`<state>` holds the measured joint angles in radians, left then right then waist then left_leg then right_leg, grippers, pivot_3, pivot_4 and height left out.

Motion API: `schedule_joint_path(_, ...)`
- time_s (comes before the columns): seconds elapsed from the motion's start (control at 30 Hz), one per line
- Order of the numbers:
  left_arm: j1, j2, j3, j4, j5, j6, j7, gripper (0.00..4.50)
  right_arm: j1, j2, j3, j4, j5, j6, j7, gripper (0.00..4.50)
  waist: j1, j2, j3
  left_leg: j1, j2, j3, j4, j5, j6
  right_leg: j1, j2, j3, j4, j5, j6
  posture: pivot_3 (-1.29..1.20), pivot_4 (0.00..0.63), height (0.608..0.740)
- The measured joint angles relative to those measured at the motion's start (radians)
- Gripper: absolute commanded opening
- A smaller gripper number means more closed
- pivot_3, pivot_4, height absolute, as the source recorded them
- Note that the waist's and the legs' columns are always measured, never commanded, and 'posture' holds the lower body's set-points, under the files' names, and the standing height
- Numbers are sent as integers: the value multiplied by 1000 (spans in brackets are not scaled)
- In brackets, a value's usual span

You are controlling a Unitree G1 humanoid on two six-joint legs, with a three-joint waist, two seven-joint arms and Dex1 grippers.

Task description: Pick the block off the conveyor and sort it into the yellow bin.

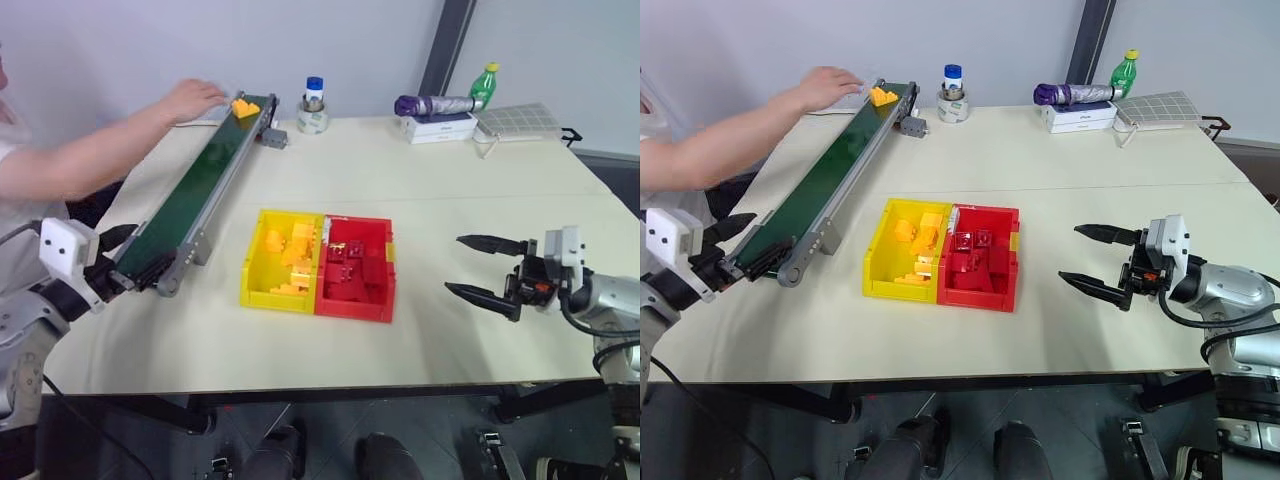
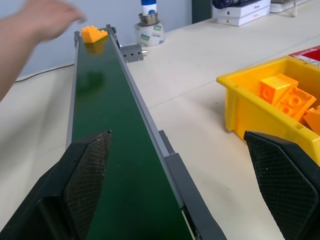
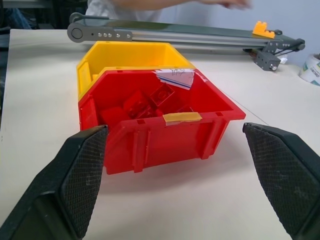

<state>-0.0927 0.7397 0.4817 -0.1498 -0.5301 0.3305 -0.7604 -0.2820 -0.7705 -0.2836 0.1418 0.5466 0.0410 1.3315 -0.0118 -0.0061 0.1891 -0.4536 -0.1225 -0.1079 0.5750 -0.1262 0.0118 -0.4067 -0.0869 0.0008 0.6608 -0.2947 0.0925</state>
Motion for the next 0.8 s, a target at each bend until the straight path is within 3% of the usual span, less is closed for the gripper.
schedule_joint_path(0.27, 13, -19, 8, -4, 29, -28, 54, 4462, 0, 0, 0, 0, -3, -7, -1, 4500, 0, 0, 0, 0, 0, 0, 0, 0, 0, 0, 0, 0, 0, 0, 0, 0, 150, 740)
schedule_joint_path(0.63, 141, -254, 81, -178, 98, -84, 357, 4462, -7, 0, 1, 11, -10, -27, 1, 4500, 3, 0, 0, 0, 0, 0, 1, 0, 0, 1, 0, -1, -1, 0, 0, 0, 150, 740)
schedule_joint_path(0.8, 188, -304, 81, -202, 129, -103, 419, 4462, -11, 0, 2, 18, -12, -28, 2, 4500, 3, 0, 0, 0, 0, 0, 1, 0, 0, 1, 0, -1, -1, 0, 0, 0, 150, 740)
